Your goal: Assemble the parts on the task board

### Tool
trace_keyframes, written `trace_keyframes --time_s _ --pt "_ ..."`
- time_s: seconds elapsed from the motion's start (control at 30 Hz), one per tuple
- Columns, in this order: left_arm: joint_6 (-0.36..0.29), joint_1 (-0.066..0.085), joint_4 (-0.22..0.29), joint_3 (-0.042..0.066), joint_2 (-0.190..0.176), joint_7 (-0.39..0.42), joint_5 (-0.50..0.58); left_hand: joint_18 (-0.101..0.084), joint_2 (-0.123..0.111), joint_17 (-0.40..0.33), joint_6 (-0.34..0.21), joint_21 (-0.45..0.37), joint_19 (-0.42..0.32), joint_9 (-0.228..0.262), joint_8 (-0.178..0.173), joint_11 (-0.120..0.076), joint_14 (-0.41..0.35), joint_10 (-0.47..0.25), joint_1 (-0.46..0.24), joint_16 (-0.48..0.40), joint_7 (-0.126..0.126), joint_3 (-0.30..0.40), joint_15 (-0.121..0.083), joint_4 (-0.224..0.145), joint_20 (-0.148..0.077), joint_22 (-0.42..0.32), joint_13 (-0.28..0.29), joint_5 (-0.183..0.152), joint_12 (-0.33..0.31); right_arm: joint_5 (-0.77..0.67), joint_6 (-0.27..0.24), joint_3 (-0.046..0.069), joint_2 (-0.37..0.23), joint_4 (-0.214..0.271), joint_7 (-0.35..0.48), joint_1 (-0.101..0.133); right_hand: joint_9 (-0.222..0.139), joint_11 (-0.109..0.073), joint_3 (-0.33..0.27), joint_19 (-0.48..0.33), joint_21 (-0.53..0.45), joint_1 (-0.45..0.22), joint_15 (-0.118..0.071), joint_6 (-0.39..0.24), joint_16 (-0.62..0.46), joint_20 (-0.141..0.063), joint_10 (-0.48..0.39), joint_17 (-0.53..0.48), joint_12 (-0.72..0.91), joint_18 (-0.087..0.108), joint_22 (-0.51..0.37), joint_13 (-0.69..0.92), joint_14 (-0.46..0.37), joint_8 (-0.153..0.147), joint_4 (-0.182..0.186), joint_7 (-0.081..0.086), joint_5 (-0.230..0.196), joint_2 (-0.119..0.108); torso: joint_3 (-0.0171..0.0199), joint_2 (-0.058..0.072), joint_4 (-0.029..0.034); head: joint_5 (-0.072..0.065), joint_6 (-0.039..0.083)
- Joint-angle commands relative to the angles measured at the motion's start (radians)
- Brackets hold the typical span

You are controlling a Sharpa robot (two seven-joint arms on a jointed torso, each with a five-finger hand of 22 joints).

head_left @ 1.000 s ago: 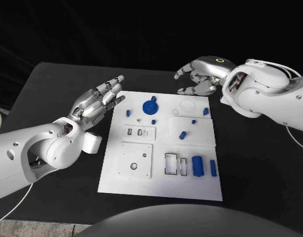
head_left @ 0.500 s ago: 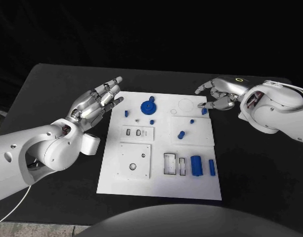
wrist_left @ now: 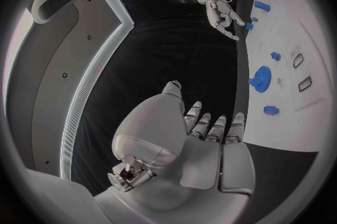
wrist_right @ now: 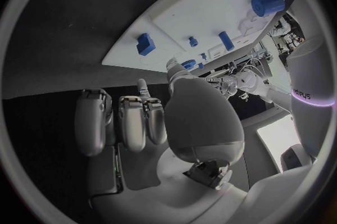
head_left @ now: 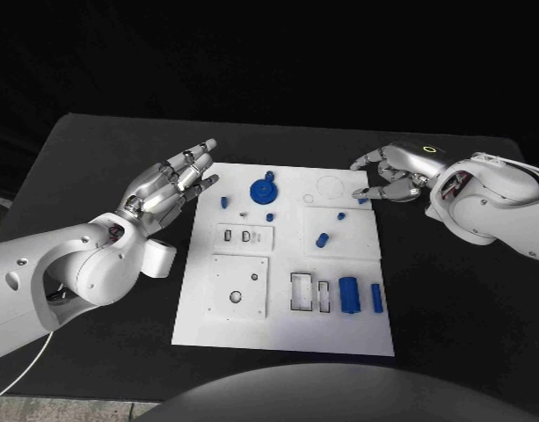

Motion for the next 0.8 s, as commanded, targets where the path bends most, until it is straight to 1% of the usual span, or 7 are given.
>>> trace_keyframes --time_s 0.03,0.23,0.3,0.47,0.57,0.7,0.8 --pt "0.025 0.0 0.001 0.0 0.001 0.003 0.001 0.016 0.006 -0.001 0.004 0.007 0.002 0.001 0.002 0.006 0.001 0.001 0.004 -0.004 0.005 0.003 0.008 -0.001 0.006 0.002 0.001 0.003 0.003 0.006 -0.009 0.0 -0.003 -0.002 0.018 -0.003 -0.001 -0.004 -0.001 0.01 0.006 -0.001 -0.005 0.002 -0.004 0.0 0.105 0.181 0.004 -0.008 0.142 0.263 0.088 -0.006 0.007 -0.001 -0.007 -0.012 -0.0009 0.0 -0.0005 -0.001 0.0" --pt "0.027 0.0 0.0 0.0 0.001 0.001 0.001 0.016 0.006 -0.001 0.003 0.007 0.002 0.001 0.002 0.006 0.001 0.001 0.004 -0.004 0.005 0.003 0.008 -0.002 0.006 0.002 0.001 0.003 0.003 0.007 0.002 0.0 -0.012 -0.004 0.031 -0.016 -0.003 -0.006 -0.014 0.011 0.008 -0.02 -0.006 0.019 -0.004 0.0 0.105 0.179 0.004 -0.009 0.145 0.263 0.088 0.003 0.037 -0.002 -0.013 -0.04 -0.0004 0.0 0.0007 -0.002 0.0" --pt "0.027 0.0 0.0 0.0 0.001 0.0 0.001 0.016 0.006 -0.001 0.003 0.007 0.002 0.001 0.002 0.006 0.001 0.001 0.004 -0.004 0.005 0.003 0.008 -0.002 0.006 0.002 0.001 0.003 0.003 0.007 0.004 0.0 -0.014 -0.005 0.031 -0.021 -0.003 -0.005 -0.014 0.011 0.007 -0.021 -0.006 0.021 -0.004 -0.001 0.105 0.178 0.004 -0.009 0.145 0.263 0.088 0.004 0.037 -0.002 -0.009 -0.039 -0.0002 0.0 0.0001 -0.007 0.0" --pt "0.029 0.0 0.0 0.0 0.0 -0.001 0.001 0.016 0.006 -0.001 0.004 0.007 0.002 0.001 0.002 0.006 0.001 0.001 0.004 -0.004 0.005 0.003 0.009 -0.002 0.006 0.002 0.001 0.003 0.003 0.007 0.01 0.0 -0.015 -0.011 0.029 -0.032 -0.004 -0.005 -0.003 0.007 0.0 -0.009 -0.005 0.028 -0.005 0.0 0.105 0.176 0.004 -0.007 0.143 0.263 0.087 0.008 0.034 -0.001 0.035 -0.03 0.0005 0.0 -0.0002 -0.007 0.0" --pt "0.029 0.0 -0.001 0.0 0.0 -0.002 0.001 0.016 0.006 -0.001 0.004 0.007 0.002 0.001 0.002 0.006 0.001 0.001 0.004 -0.004 0.005 0.003 0.009 -0.002 0.006 0.002 0.001 0.003 0.003 0.007 0.013 0.0 -0.014 -0.015 0.028 -0.037 -0.004 -0.005 -0.002 0.006 -0.002 -0.008 -0.005 0.028 -0.005 0.0 0.105 0.176 0.004 -0.007 0.142 0.263 0.087 0.008 0.033 -0.001 0.038 -0.029 0.0003 0.001 0.0014 -0.005 0.0" --pt "0.029 0.0 -0.001 0.0 -0.001 -0.002 0.001 0.016 0.006 -0.001 0.004 0.007 0.002 0.001 0.002 0.006 0.001 0.001 0.004 -0.004 0.005 0.003 0.009 -0.002 0.006 0.002 0.001 0.003 0.003 0.007 0.015 0.0 -0.011 -0.02 0.028 -0.04 -0.004 -0.005 -0.001 0.006 -0.002 -0.007 -0.005 0.028 -0.004 0.0 0.105 0.177 0.004 -0.007 0.143 0.263 0.087 0.008 0.033 -0.001 0.039 -0.028 0.0 0.001 -0.0006 -0.006 0.0" --pt "0.029 0.0 -0.002 0.0 -0.001 -0.002 0.001 0.016 0.006 -0.001 0.004 0.007 0.002 0.001 0.002 0.006 0.001 0.001 0.004 -0.004 0.005 0.003 0.009 -0.002 0.006 0.002 0.001 0.003 0.003 0.007 0.016 0.0 -0.008 -0.024 0.028 -0.043 -0.004 -0.004 0.004 0.006 -0.003 0.004 -0.005 0.033 -0.003 0.0 0.105 0.177 0.004 -0.007 0.143 0.263 0.087 0.012 0.031 -0.001 0.06 -0.022 -0.0001 0.001 0.0 -0.009 0.0"
